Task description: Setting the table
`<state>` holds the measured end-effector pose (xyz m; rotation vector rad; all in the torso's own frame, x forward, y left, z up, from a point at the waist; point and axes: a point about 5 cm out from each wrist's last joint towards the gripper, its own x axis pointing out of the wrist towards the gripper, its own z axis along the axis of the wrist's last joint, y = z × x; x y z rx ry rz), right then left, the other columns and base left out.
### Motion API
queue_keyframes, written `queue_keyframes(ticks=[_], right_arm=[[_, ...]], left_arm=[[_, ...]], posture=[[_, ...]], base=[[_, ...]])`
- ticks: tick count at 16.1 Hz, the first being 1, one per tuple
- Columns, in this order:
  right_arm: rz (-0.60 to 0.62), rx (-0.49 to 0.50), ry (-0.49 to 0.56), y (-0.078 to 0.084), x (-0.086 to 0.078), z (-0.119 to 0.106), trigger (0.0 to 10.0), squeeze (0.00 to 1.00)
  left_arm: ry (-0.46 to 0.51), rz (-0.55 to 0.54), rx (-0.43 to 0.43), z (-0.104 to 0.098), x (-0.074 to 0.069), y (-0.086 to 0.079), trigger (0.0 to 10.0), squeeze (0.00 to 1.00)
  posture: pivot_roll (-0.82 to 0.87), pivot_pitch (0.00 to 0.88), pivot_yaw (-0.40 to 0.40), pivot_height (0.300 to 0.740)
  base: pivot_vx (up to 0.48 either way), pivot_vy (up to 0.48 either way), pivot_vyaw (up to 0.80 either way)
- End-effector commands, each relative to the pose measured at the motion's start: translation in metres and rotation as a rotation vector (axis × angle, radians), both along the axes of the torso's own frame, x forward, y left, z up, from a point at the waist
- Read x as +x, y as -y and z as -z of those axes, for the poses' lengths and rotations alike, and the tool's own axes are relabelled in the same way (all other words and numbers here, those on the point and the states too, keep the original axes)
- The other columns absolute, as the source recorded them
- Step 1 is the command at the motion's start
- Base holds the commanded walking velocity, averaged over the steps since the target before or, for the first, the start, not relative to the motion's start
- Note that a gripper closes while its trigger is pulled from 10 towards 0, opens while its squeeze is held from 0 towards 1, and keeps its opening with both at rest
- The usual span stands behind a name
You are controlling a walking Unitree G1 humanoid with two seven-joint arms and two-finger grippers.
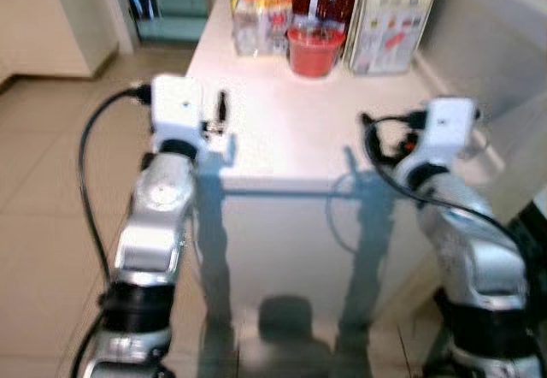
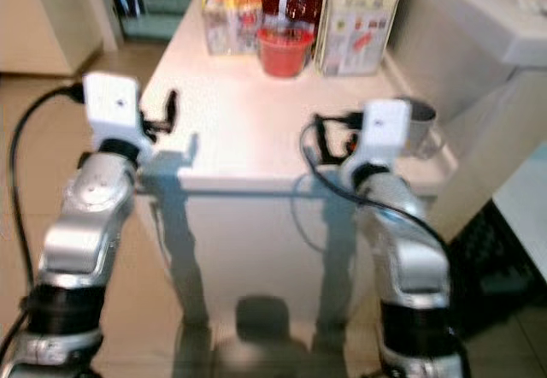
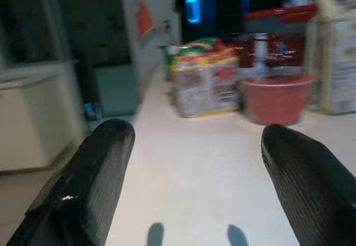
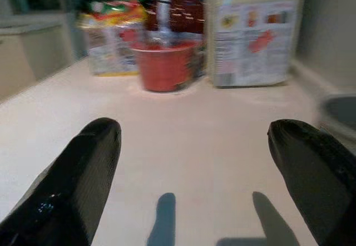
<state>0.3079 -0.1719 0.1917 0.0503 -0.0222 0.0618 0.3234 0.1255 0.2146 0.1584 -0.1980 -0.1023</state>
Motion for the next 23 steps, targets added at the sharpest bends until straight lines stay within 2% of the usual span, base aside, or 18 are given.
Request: queue_keyframes(ticks=[1, 4, 7, 11, 17, 19, 20, 23], right_arm=[[0.011, -0.006, 0.031, 0.000, 0.000, -0.005, 10.0, 0.00], [0.101, -0.036, 0.069, 0.010, -0.006, -0.005, 10.0, 0.00], [0.256, -0.076, 0.029, 0.039, -0.007, 0.000, 10.0, 0.00], [0.264, -0.085, 0.039, 0.058, 0.000, -0.010, 10.0, 0.00], [0.178, -0.087, 0.011, 0.050, 0.003, -0.010, 10.0, 0.00], [0.156, -0.082, 0.011, 0.048, 0.002, -0.011, 10.0, 0.00], [0.142, -0.080, 0.012, 0.047, 0.001, -0.012, 10.0, 0.00], [0.128, -0.079, 0.013, 0.046, 0.002, -0.014, 10.0, 0.00]], left_arm=[[-0.007, 0.021, 0.017, 0.001, -0.001, 0.000, 10.0, 0.00], [-0.009, 0.055, 0.029, 0.003, -0.003, 0.003, 10.0, 0.00], [-0.017, 0.061, 0.059, 0.004, -0.003, 0.003, 10.0, 0.00], [-0.019, 0.050, 0.072, 0.005, -0.002, 0.003, 10.0, 0.00], [-0.016, 0.041, 0.080, 0.003, -0.001, 0.002, 10.0, 0.00], [-0.036, 0.040, 0.051, 0.003, 0.001, 0.001, 10.0, 0.00], [-0.083, 0.025, 0.021, 0.006, 0.004, -0.002, 10.0, 0.00], [-0.055, 0.012, 0.047, 0.004, 0.004, -0.003, 10.0, 0.00]], posture=[[0.01, 0.000, -0.032, 0.740], [0.01, 0.000, -0.031, 0.740], [0.00, 0.000, -0.026, 0.740], [0.00, 0.000, -0.026, 0.740], [-0.01, 0.000, -0.020, 0.740], [-0.01, 0.000, -0.018, 0.740], [-0.01, 0.000, -0.018, 0.740], [-0.01, 0.000, -0.016, 0.740]], base=[[0.000, 0.000, 0.00], [0.000, 0.000, 0.00], [0.000, 0.000, 0.00], [0.000, -0.186, 0.00], [0.000, -0.395, 0.00], [0.000, 0.133, 0.00], [0.000, 0.476, 0.00], [0.000, 0.159, 0.00]])
